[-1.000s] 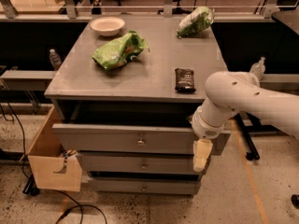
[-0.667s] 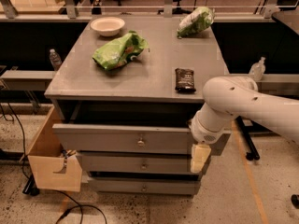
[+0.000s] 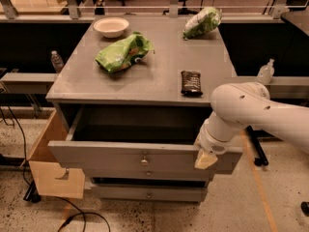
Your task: Open top drawer
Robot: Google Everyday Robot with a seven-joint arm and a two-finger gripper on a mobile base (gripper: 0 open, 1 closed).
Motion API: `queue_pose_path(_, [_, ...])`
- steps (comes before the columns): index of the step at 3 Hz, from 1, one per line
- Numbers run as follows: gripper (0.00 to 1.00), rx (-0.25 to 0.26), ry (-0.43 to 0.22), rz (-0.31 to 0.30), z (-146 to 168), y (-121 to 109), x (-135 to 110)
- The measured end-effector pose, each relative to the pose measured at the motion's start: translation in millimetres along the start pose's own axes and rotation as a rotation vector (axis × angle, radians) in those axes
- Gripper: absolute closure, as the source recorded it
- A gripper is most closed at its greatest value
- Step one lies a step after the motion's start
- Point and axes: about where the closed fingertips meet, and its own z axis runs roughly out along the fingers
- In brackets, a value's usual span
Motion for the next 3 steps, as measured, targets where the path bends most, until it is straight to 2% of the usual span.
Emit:
queue_pose_path(1, [0.86,0.0,0.0,0.0,-0.5,0.0,-0.1])
queue_pose_path(2, [1.0,0.012,0.011,0.052,-17.1,19.5,6.5])
queue_pose_path(3, [0.84,0.012,0.011,0.052,-15.3,19.5,6.9])
